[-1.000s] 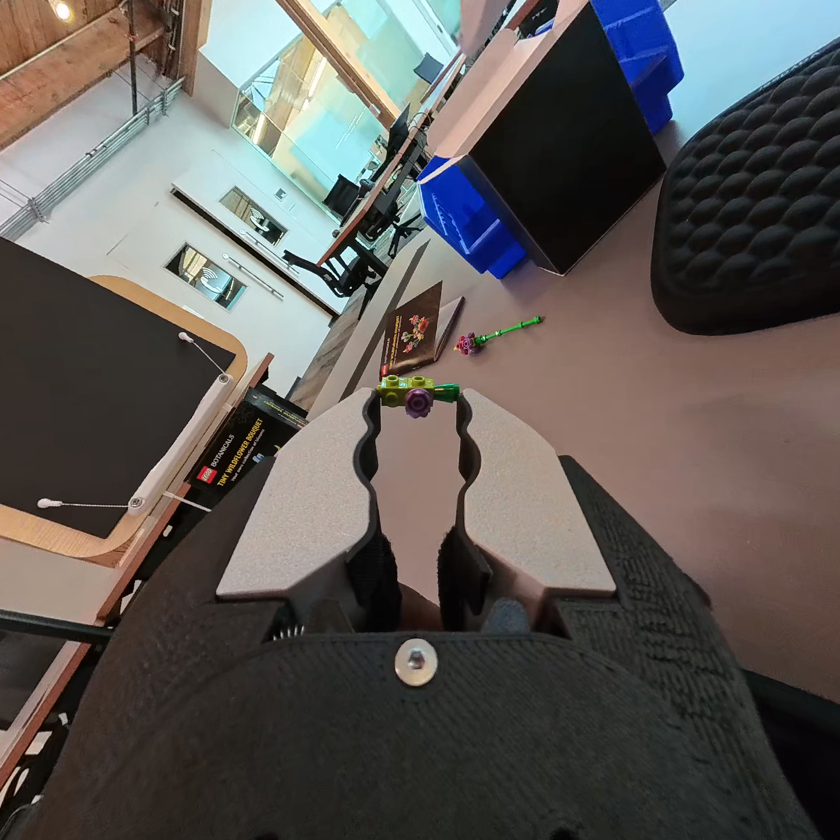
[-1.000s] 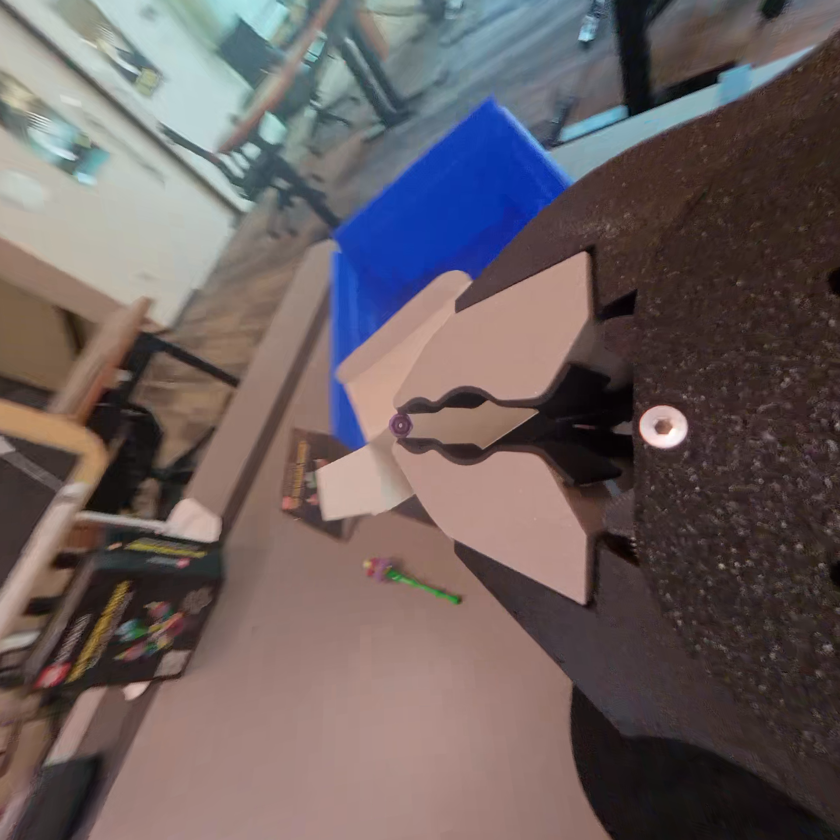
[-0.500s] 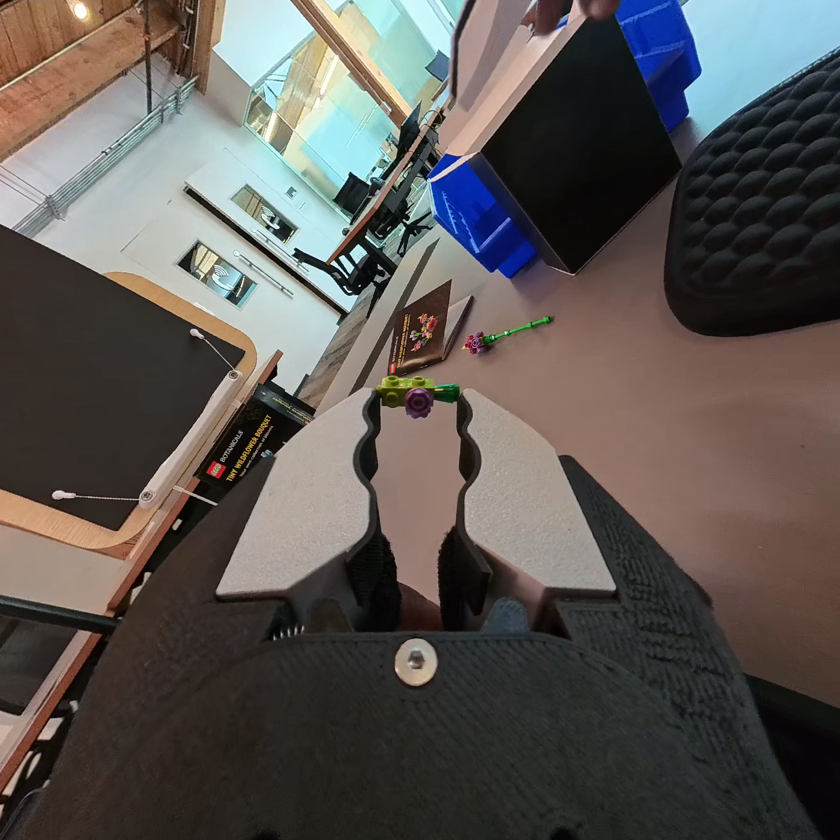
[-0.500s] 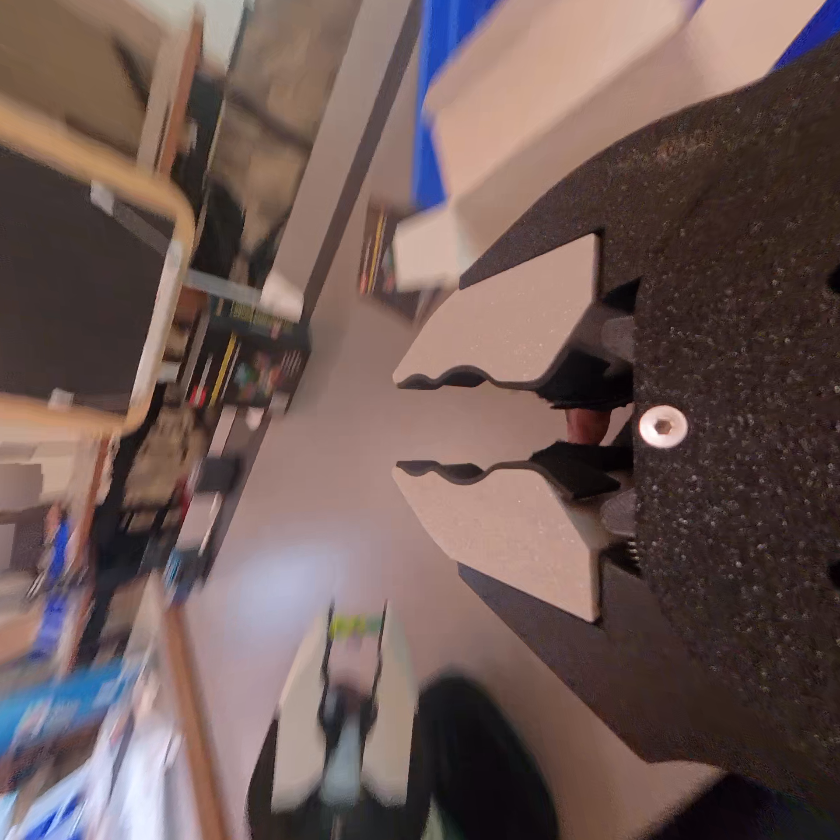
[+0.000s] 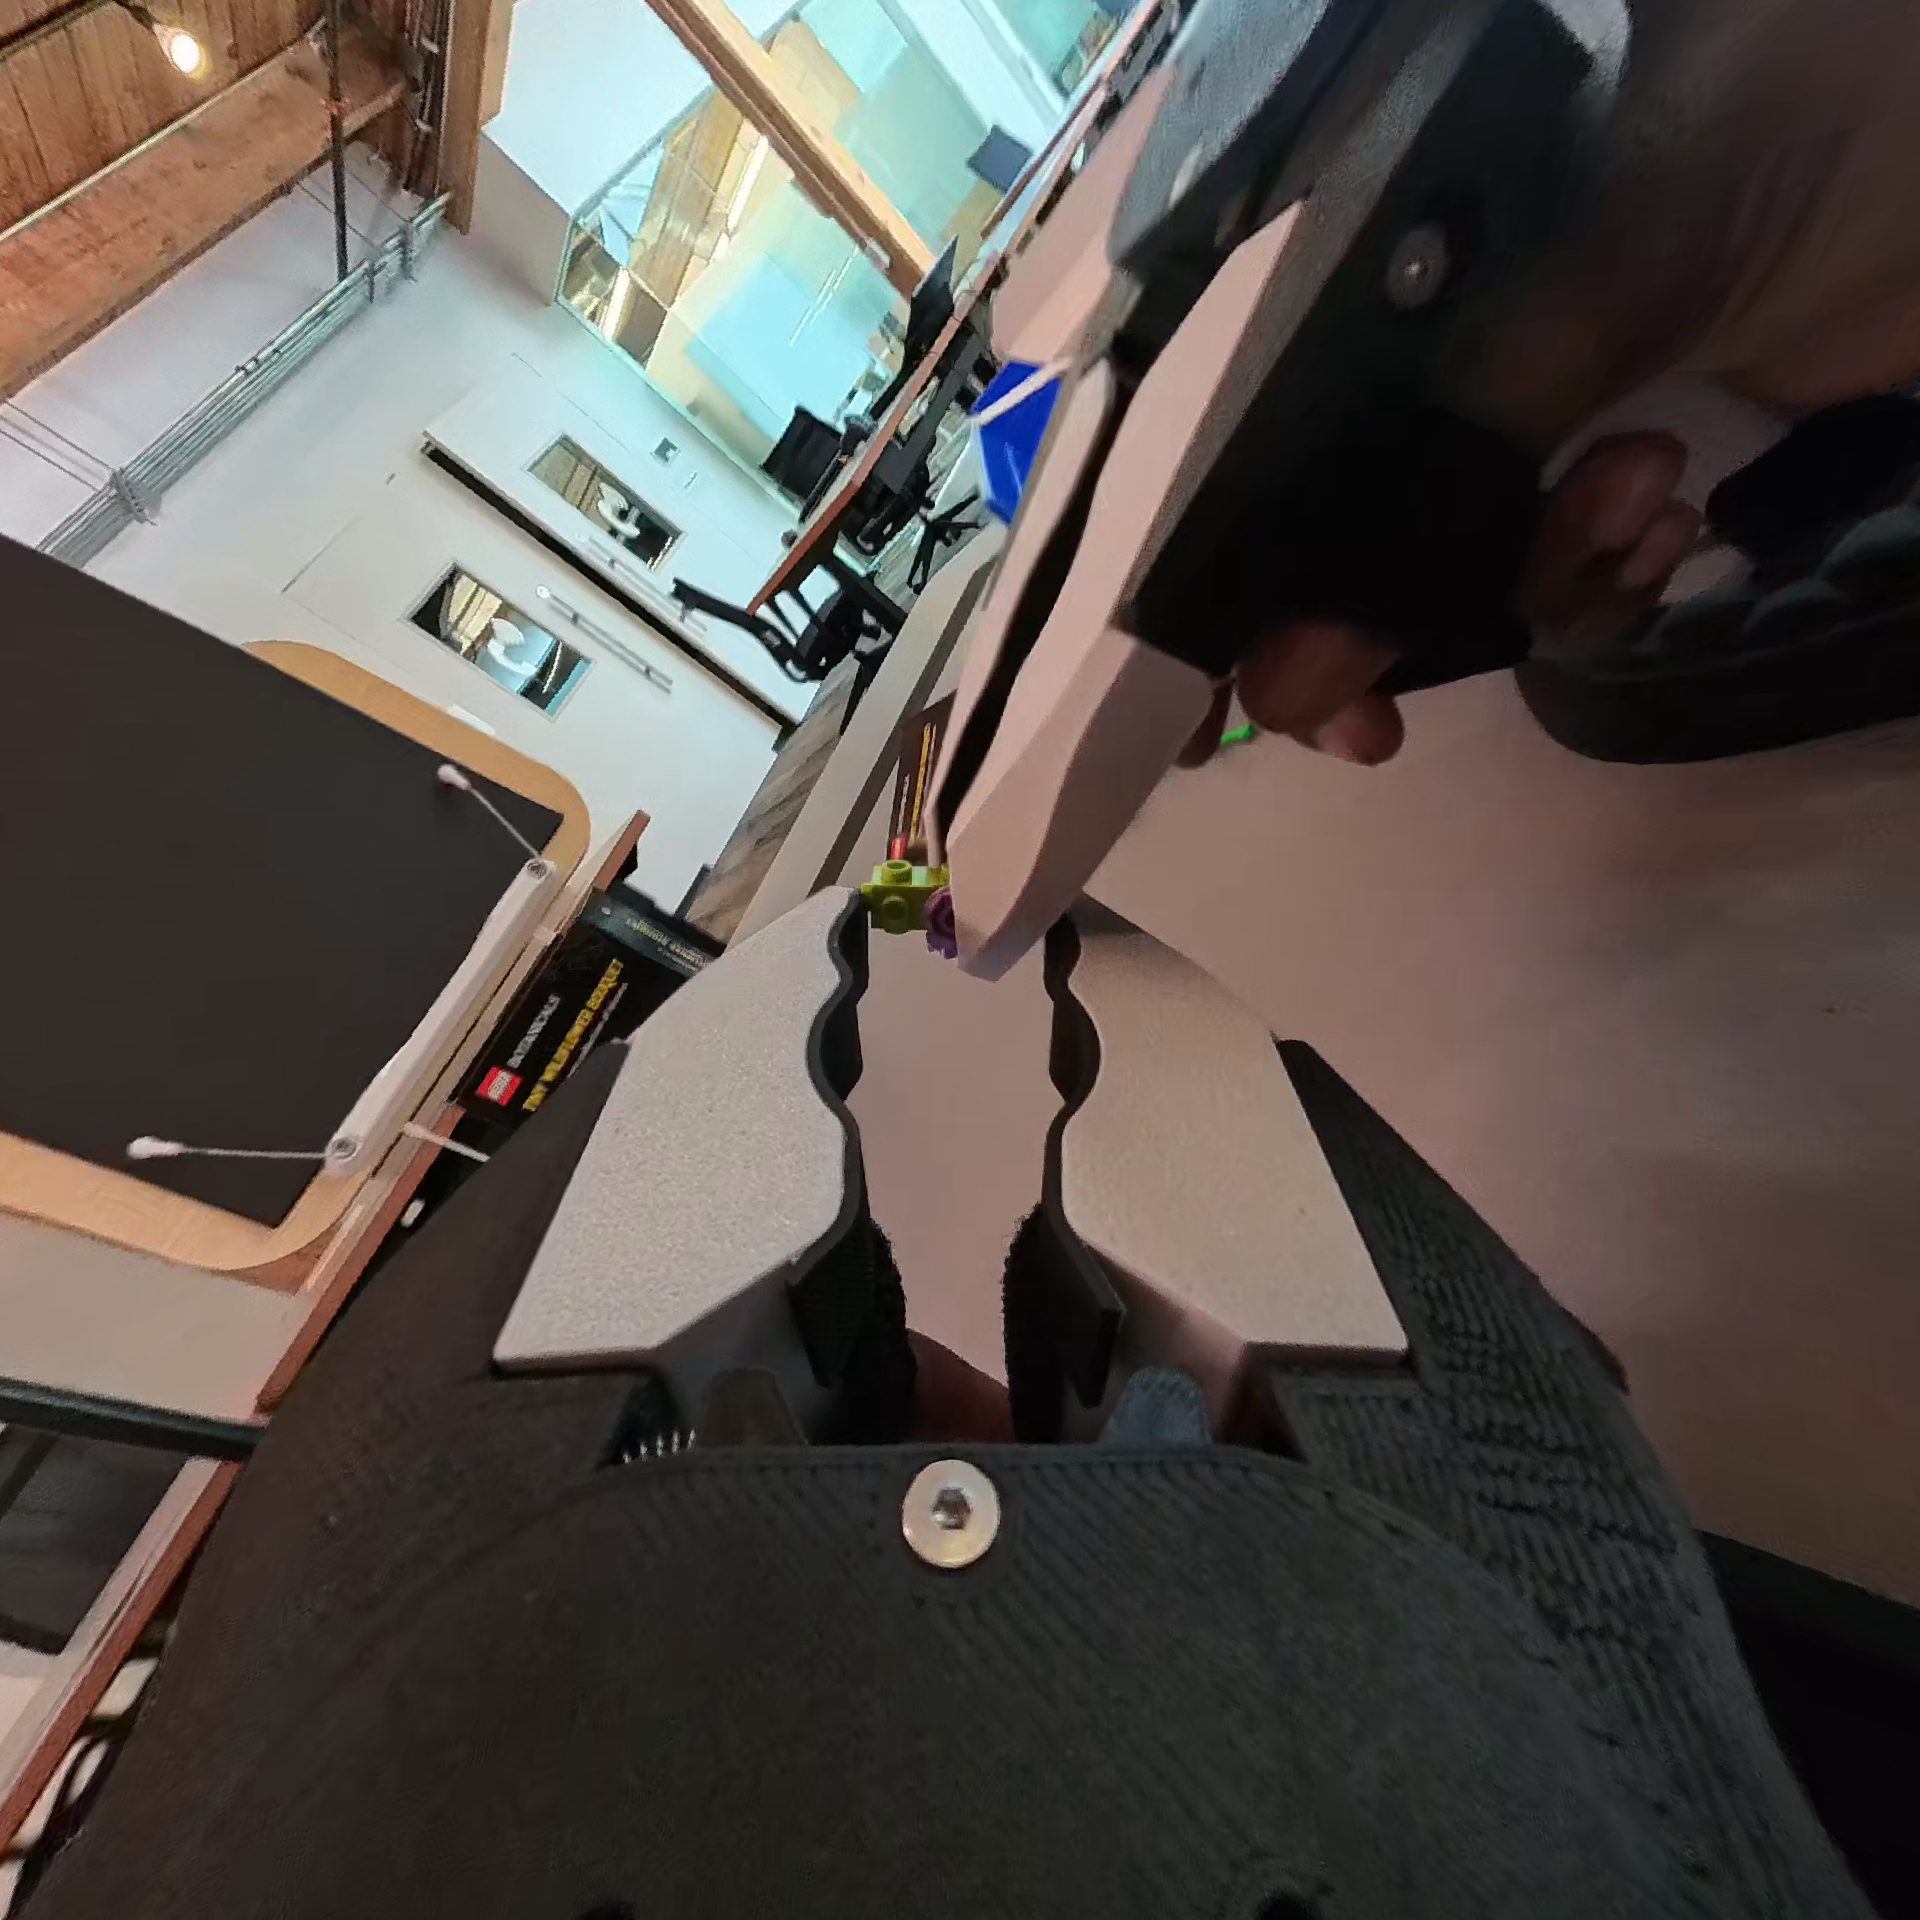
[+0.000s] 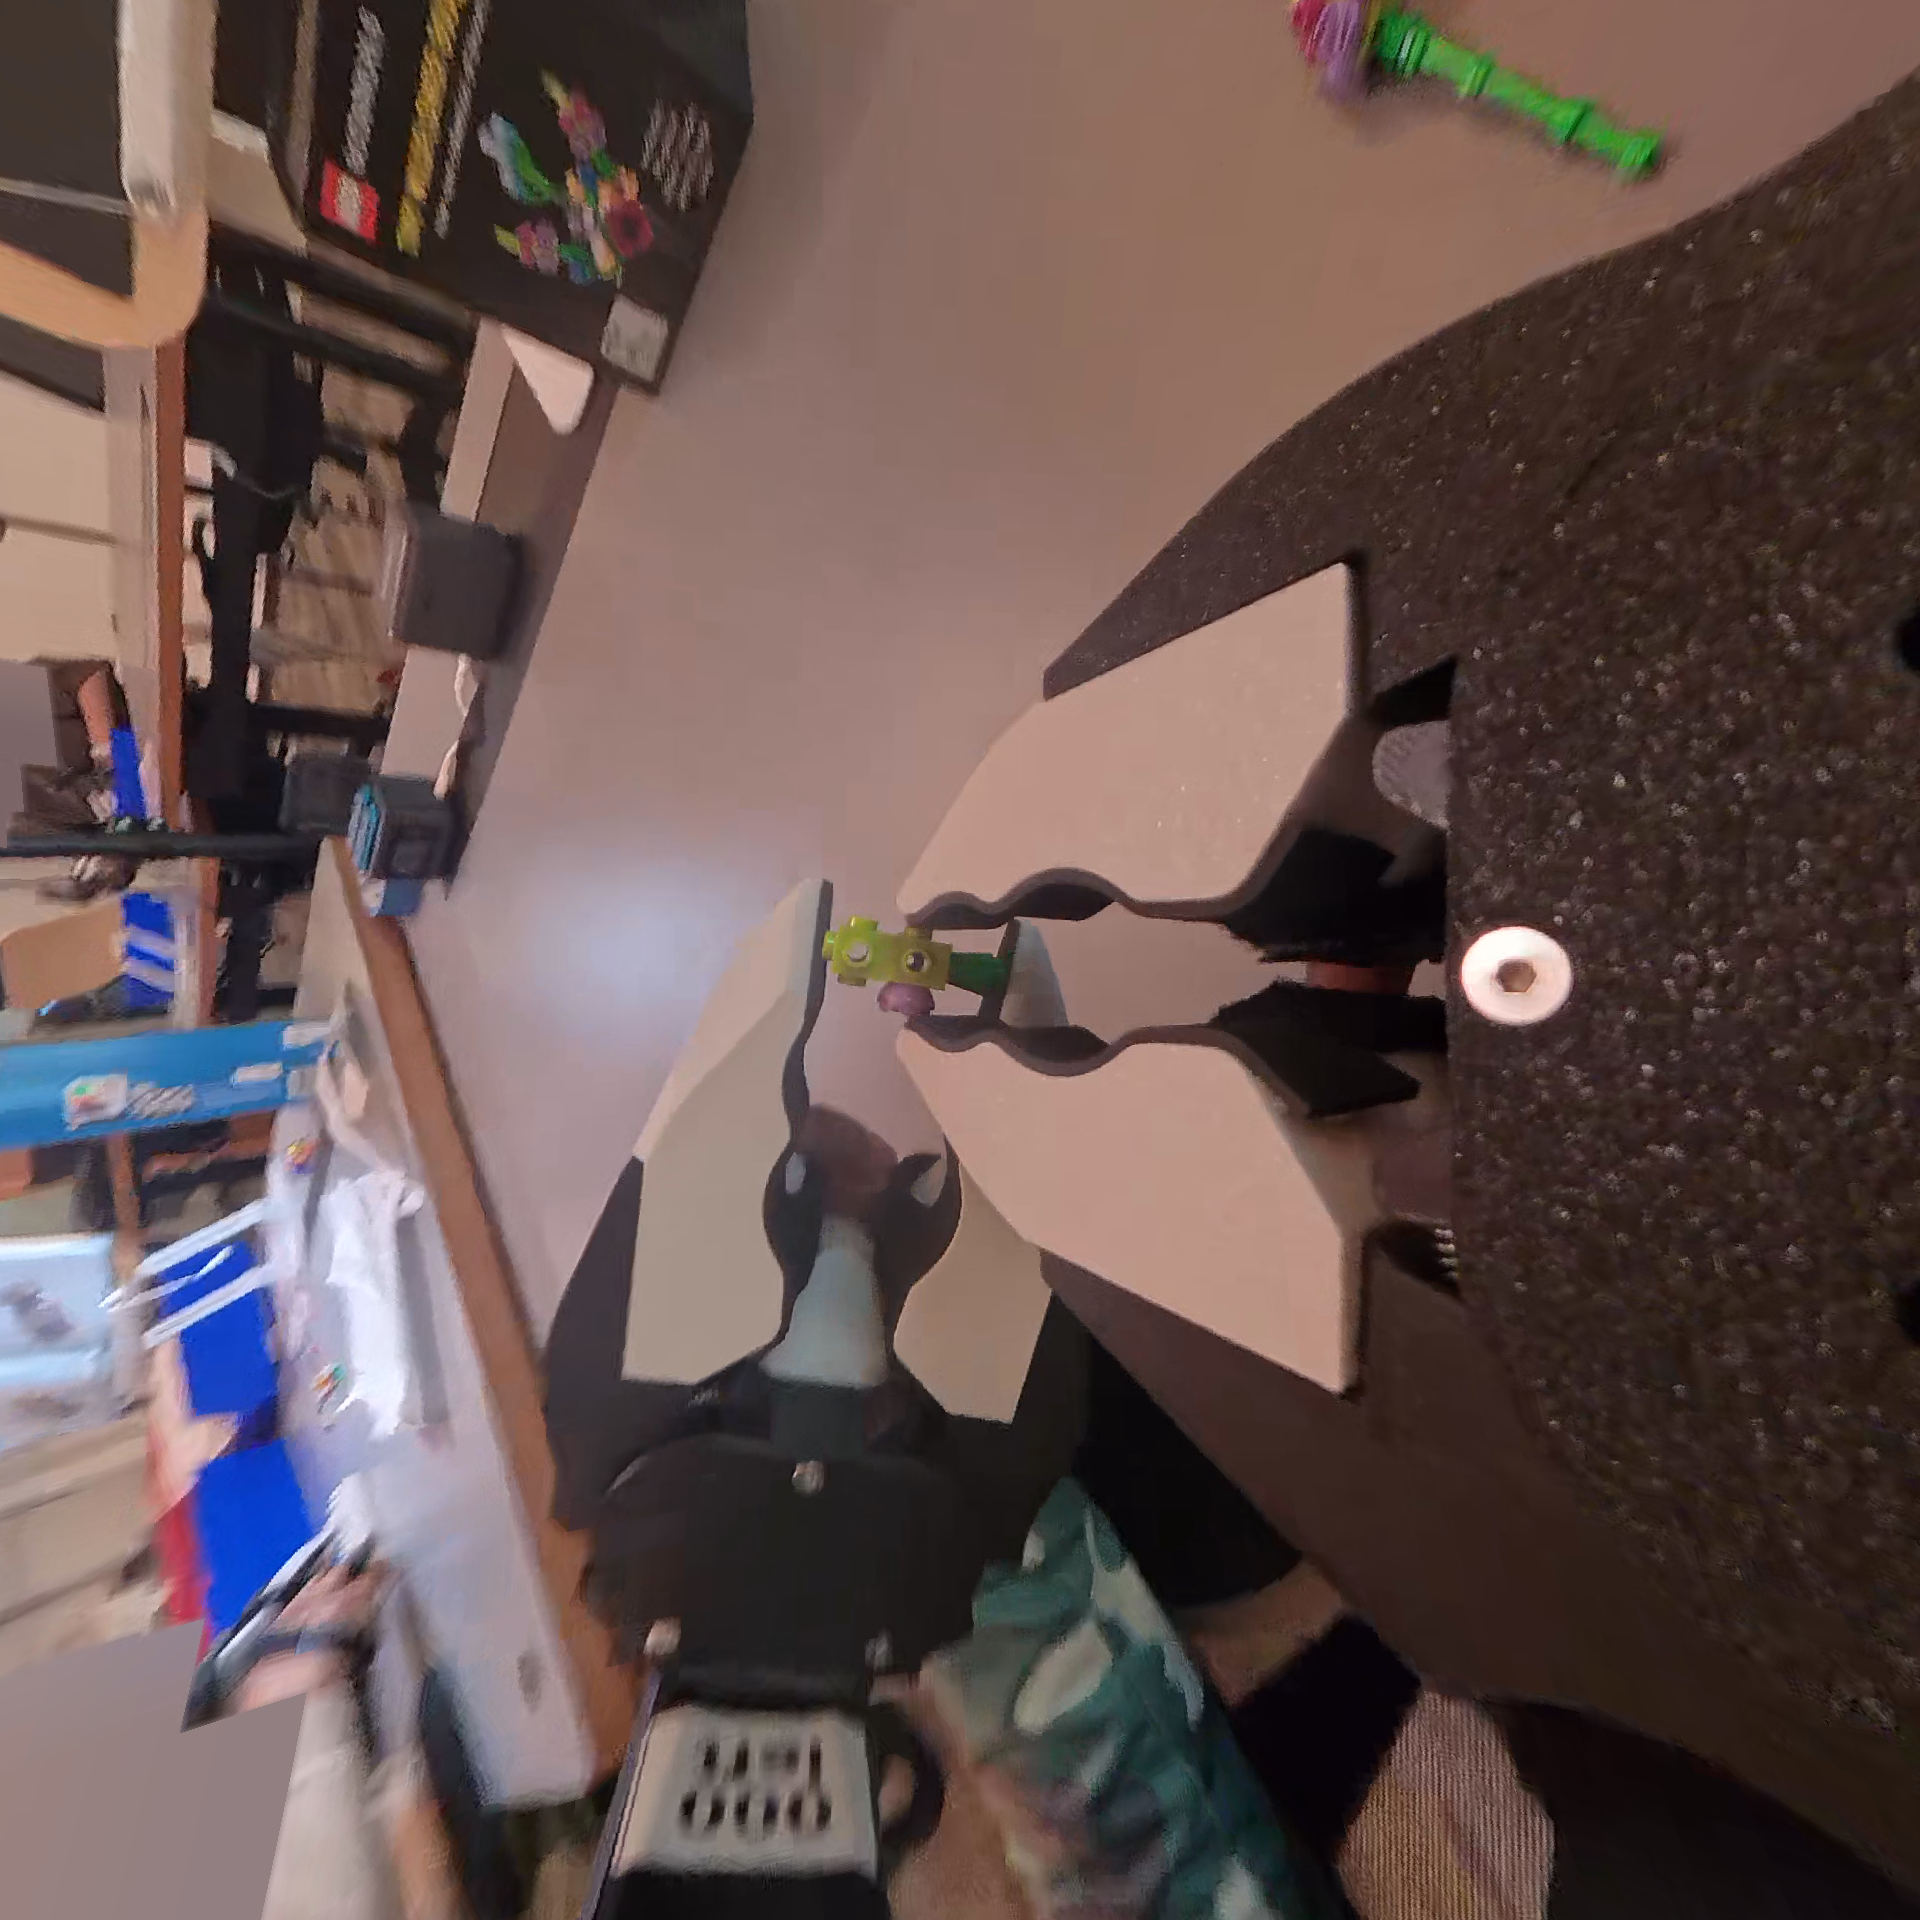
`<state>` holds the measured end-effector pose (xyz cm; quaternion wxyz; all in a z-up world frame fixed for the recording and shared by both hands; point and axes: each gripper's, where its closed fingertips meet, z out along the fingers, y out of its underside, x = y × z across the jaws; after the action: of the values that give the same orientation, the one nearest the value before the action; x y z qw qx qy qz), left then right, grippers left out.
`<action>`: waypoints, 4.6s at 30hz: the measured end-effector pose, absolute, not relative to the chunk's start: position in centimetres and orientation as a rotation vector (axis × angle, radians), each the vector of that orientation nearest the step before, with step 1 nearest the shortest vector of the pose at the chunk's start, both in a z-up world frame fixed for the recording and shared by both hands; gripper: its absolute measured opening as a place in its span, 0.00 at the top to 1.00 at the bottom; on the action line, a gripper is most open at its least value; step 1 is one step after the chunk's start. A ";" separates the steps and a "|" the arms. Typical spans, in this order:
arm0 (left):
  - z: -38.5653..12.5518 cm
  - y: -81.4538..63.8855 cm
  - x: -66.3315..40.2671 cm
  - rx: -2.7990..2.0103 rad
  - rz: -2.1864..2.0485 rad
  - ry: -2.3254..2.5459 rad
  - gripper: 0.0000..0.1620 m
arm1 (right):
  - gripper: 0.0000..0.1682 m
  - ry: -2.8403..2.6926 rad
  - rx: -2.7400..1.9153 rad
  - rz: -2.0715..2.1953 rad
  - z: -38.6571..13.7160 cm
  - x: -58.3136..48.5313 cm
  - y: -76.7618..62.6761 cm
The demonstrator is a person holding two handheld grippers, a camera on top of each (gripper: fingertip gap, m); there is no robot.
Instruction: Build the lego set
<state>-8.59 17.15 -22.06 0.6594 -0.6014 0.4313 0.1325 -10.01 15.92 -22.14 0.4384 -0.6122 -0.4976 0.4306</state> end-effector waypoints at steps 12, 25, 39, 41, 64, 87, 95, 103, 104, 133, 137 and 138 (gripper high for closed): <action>-19.1 14.4 -6.2 -1.140 -0.032 0.944 0.74 | 0.91 -0.974 -1.438 2.426 -18.2 -8.0 12.1; -20.1 15.6 -7.6 -1.234 0.145 0.947 0.80 | 0.84 -1.024 -1.442 1.960 -19.6 -8.6 14.1; -21.4 16.6 -8.4 -1.285 0.367 1.002 0.80 | 0.94 -1.351 -1.263 0.905 -20.6 -8.9 15.2; -21.5 16.6 -8.3 -1.288 0.363 1.014 0.80 | 0.94 -1.379 -1.255 0.877 -20.7 -8.8 15.1; -23.7 17.7 -8.8 -1.387 0.578 1.114 0.80 | 0.94 -1.484 -1.191 0.405 -22.8 -8.8 16.1; -24.7 18.0 -9.3 -1.467 0.522 1.112 0.80 | 0.94 -1.271 -1.092 0.395 -19.2 -5.7 17.3; -24.1 17.9 -8.8 -1.427 0.489 1.092 0.80 | 0.94 -0.818 -1.603 0.020 -15.5 10.0 29.0; -23.8 17.9 -8.8 -1.425 0.473 1.066 0.80 | 0.84 -0.839 -1.747 -0.010 -18.3 11.3 29.9; -23.7 17.9 -8.8 -1.423 0.466 1.062 0.80 | 0.84 -0.835 -1.738 -0.006 -18.1 11.3 29.9; -18.5 14.3 -6.7 -1.122 -0.036 0.907 0.72 | 0.91 -1.031 -1.376 2.248 -17.5 -7.7 12.7; -18.2 13.8 -6.1 -1.096 -0.103 0.912 0.71 | 0.91 -0.999 -1.358 2.435 -17.6 -7.7 11.9; -18.3 13.9 -6.0 -1.099 -0.098 0.916 0.71 | 0.91 -0.986 -1.353 2.471 -17.5 -7.8 11.8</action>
<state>-6.04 13.86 -18.29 0.7538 -0.5034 0.4200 -0.0451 -7.79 11.76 -17.53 0.0785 -0.4520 -0.3295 0.8252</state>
